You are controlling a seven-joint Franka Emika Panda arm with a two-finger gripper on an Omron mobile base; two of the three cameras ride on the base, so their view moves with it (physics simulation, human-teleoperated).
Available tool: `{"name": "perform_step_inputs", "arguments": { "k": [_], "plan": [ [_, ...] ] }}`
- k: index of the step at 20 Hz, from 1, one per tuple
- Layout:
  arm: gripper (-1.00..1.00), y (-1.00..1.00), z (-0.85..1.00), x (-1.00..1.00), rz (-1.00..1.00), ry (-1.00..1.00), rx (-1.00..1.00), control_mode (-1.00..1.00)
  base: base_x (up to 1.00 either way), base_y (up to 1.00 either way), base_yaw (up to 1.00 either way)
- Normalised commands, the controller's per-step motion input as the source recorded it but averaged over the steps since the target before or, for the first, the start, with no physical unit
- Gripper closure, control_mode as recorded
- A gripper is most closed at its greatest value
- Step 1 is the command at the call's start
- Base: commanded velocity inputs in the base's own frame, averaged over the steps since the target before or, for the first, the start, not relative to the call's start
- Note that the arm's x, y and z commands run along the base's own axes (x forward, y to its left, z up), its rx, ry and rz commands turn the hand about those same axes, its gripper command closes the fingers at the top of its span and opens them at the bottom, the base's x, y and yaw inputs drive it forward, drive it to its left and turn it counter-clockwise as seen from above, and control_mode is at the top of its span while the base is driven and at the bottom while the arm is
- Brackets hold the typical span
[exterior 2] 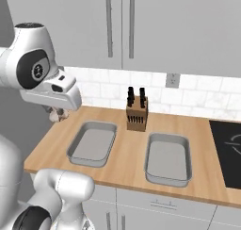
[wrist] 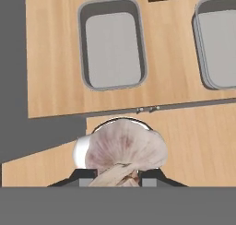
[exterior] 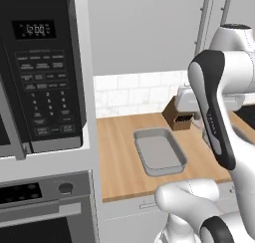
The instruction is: Place one garlic and one fish in each tupperware on the nearby counter, to pack two identical lunches.
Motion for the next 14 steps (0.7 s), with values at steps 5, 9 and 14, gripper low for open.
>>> {"name": "perform_step_inputs", "arguments": {
  "k": [5,9,14],
  "plan": [
    [1.00,0.00,0.00,0.00,0.00,0.00,0.00,1.00,0.00,0.00,0.01],
    [1.00,0.00,-0.22,0.00,0.00,-0.01,0.00,-1.00,0.00,0.00,0.00],
    [1.00,0.00,-0.83,0.16,0.00,-0.28,0.08,-1.00,0.00,0.00,0.00]
  ]
}}
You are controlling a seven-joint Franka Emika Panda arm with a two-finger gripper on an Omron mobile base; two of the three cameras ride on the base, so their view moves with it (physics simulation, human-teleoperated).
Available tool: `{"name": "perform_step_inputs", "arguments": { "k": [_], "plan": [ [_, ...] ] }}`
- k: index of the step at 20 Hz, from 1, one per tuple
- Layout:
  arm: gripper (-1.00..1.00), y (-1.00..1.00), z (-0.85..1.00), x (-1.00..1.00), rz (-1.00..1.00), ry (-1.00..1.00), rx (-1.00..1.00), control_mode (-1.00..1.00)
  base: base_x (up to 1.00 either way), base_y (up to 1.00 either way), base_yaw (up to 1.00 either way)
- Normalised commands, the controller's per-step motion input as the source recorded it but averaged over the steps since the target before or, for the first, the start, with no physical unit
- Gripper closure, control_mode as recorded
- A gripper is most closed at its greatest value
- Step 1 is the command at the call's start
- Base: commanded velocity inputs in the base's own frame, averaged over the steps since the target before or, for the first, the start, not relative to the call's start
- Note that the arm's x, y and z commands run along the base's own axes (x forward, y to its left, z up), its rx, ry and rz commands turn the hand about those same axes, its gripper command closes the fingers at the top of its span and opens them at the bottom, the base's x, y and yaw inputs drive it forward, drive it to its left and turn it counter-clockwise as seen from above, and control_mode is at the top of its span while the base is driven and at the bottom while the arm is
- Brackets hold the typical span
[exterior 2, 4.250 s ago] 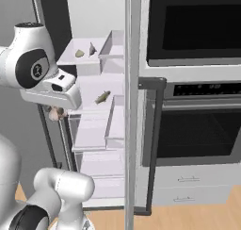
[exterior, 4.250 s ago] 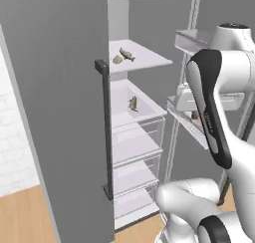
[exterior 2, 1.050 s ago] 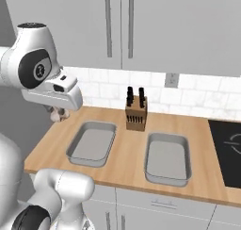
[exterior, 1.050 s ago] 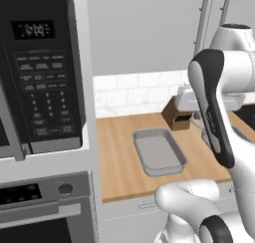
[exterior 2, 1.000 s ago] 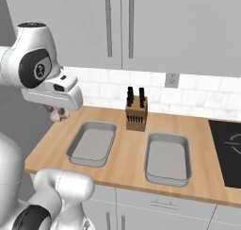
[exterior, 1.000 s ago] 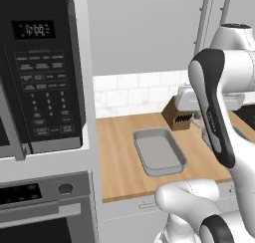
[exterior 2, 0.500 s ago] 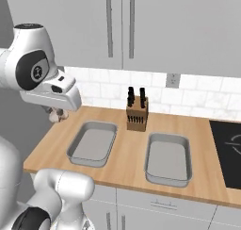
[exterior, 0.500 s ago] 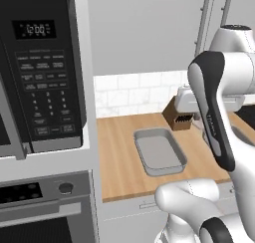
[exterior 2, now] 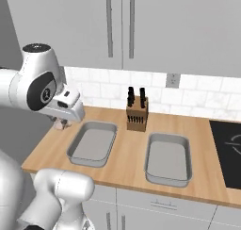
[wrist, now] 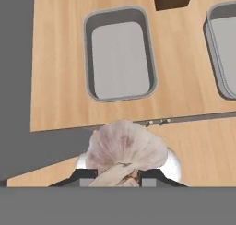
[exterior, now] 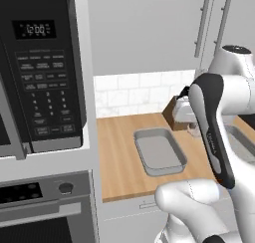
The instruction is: Place one garlic and one fish in each tupperware on the nearby counter, to pack two identical lunches.
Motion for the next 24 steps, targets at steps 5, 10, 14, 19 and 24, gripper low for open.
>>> {"name": "perform_step_inputs", "arguments": {
  "k": [5,10,14,19,24],
  "plan": [
    [1.00,0.04,-0.59,0.81,-0.05,-0.11,0.07,-1.00,0.00,0.00,0.00],
    [1.00,0.00,-0.21,1.00,-0.03,0.17,0.00,-1.00,0.00,0.00,0.00],
    [1.00,-0.01,-0.71,1.00,-0.01,0.23,-0.07,-1.00,0.00,0.00,0.00],
    [1.00,0.00,-0.92,0.91,0.00,0.12,-0.09,-1.00,0.00,0.00,0.00],
    [1.00,-0.02,-0.59,0.92,0.00,0.25,0.00,-1.00,0.00,0.00,0.00]
  ]
}}
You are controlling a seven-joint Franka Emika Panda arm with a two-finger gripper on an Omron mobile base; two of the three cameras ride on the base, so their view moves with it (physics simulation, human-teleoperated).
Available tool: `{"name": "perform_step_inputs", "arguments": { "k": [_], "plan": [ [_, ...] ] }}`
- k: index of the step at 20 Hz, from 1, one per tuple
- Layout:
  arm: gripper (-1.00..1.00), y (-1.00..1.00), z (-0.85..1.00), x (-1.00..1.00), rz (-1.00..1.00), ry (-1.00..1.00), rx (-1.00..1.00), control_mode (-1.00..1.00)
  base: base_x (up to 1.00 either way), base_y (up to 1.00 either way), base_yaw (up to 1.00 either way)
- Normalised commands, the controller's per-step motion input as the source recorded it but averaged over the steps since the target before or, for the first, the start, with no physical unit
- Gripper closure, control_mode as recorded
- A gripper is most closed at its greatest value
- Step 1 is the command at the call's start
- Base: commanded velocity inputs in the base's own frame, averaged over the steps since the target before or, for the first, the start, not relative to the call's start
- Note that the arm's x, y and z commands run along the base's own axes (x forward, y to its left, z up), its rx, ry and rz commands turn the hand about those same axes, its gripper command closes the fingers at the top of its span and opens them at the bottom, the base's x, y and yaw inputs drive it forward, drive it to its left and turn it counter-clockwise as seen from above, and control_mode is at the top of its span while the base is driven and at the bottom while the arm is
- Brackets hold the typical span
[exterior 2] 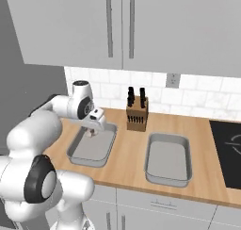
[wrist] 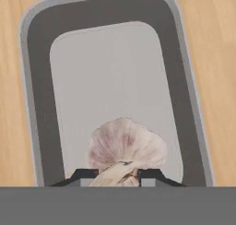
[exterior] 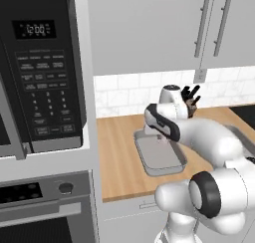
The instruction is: Place one garlic and one fish in each tupperware on the nearby counter, to pack two identical lunches.
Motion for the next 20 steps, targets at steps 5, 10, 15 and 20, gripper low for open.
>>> {"name": "perform_step_inputs", "arguments": {
  "k": [5,10,15,20],
  "plan": [
    [1.00,-0.01,-0.55,0.65,0.00,0.12,0.01,-1.00,0.00,0.00,0.00],
    [1.00,0.00,-0.48,0.43,0.00,0.00,0.00,-1.00,0.00,0.00,0.00],
    [1.00,0.00,-0.46,0.21,0.01,-0.04,0.00,-1.00,0.00,0.00,0.00],
    [-1.00,0.00,-0.17,0.00,0.00,0.00,0.00,-1.00,0.00,0.00,0.00]
  ]
}}
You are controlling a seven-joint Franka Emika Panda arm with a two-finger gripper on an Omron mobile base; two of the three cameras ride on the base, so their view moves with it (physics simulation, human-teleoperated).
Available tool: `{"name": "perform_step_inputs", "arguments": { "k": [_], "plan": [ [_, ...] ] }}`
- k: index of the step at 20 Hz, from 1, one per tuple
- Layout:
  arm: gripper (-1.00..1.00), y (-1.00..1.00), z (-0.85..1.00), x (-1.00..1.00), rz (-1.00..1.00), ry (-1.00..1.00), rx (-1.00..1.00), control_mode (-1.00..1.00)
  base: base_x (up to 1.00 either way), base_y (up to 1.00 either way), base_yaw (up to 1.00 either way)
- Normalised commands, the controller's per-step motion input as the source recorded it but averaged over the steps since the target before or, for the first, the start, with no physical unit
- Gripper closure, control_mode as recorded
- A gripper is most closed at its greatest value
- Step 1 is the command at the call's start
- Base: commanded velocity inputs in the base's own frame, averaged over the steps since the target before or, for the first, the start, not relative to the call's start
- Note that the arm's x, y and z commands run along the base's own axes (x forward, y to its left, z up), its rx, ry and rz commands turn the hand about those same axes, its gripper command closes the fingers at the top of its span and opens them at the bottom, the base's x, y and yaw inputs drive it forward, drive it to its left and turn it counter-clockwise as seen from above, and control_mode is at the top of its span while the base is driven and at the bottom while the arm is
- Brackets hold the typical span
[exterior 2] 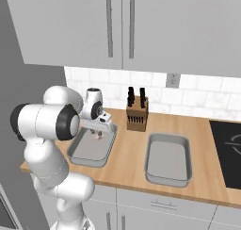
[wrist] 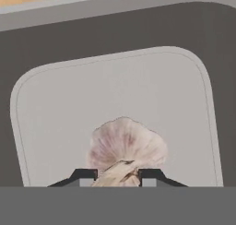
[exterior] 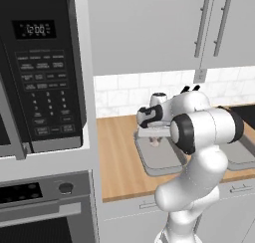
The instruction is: Place one garlic and one fish in each tupperware on the nearby counter, to pack two identical lunches.
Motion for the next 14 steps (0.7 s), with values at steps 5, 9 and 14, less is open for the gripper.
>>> {"name": "perform_step_inputs", "arguments": {
  "k": [5,9,14],
  "plan": [
    [-1.00,0.00,0.00,0.00,0.00,-0.01,0.00,-1.00,0.00,0.00,0.00],
    [-1.00,0.00,0.05,-0.12,0.00,0.00,0.00,-1.00,0.00,0.00,0.00],
    [-1.00,0.00,0.26,-0.66,0.00,0.00,0.02,-1.00,0.00,0.00,0.00]
  ]
}}
